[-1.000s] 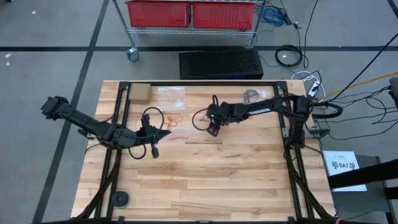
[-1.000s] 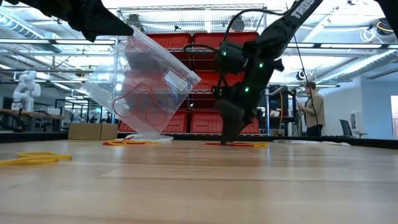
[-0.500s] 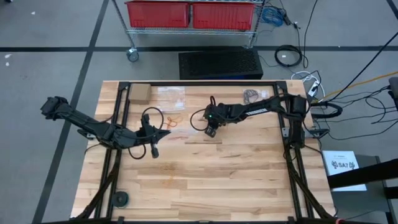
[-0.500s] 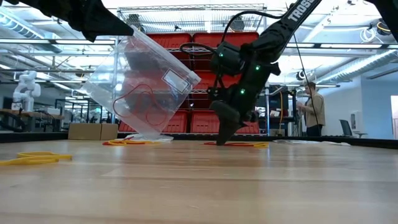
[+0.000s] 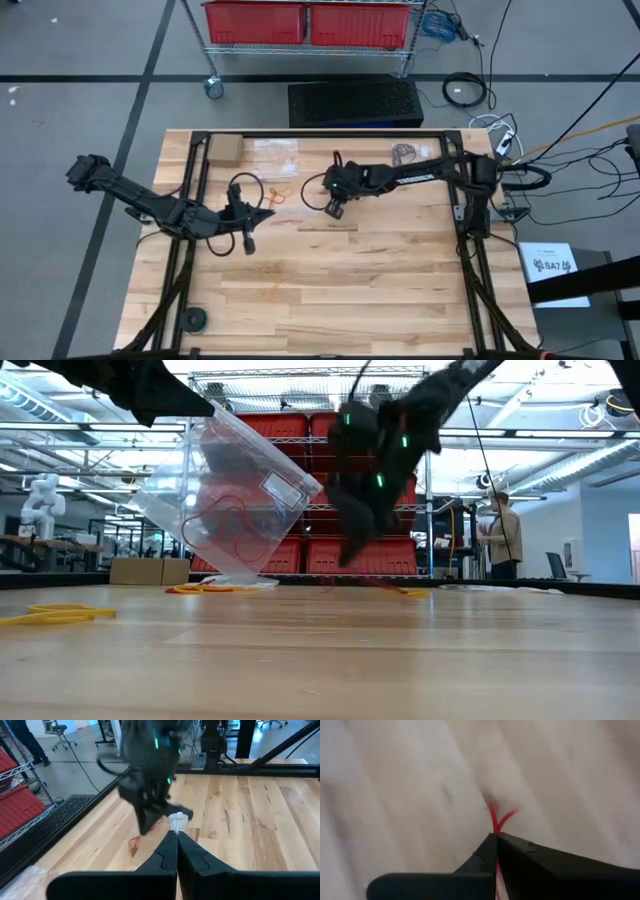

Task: Sort rubber bands
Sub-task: Put the right red rubber band into the bottom right transparent zip lock bag

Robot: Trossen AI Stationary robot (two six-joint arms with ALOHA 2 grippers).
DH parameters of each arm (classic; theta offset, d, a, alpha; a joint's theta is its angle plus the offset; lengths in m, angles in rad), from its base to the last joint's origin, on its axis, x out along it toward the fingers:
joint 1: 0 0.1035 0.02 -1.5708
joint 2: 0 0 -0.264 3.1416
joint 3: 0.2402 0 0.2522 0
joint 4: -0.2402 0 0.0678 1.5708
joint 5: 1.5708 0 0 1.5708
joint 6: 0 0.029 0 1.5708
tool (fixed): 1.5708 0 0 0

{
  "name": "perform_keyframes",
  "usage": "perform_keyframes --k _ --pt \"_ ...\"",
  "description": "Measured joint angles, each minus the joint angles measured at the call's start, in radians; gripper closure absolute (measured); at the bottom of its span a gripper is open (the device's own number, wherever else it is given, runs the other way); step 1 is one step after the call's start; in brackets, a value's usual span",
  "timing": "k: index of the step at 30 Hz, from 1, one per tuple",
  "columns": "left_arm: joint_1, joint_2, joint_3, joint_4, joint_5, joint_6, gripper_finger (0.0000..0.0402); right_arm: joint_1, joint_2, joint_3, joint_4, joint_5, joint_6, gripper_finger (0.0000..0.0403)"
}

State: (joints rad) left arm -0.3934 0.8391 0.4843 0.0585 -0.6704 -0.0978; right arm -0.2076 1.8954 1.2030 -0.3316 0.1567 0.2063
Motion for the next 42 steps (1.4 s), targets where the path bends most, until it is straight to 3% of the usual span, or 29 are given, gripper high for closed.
perform_keyframes --k 6,30,42 --pt "0.0 0.0 0.0 0.0 0.0 0.0 0.0402 0.014 -0.068 0.044 -0.062 0.073 -0.02 0.0403" --pt "0.0 0.0 0.0 0.0 0.0 0.0 0.0402 0.059 -0.422 0.049 -0.043 0.183 -0.04 0.0403" --pt "0.0 0.031 0.0 0.021 0.0 -0.002 0.0402 0.161 -0.475 0.049 0.054 0.178 -0.083 0.0403"
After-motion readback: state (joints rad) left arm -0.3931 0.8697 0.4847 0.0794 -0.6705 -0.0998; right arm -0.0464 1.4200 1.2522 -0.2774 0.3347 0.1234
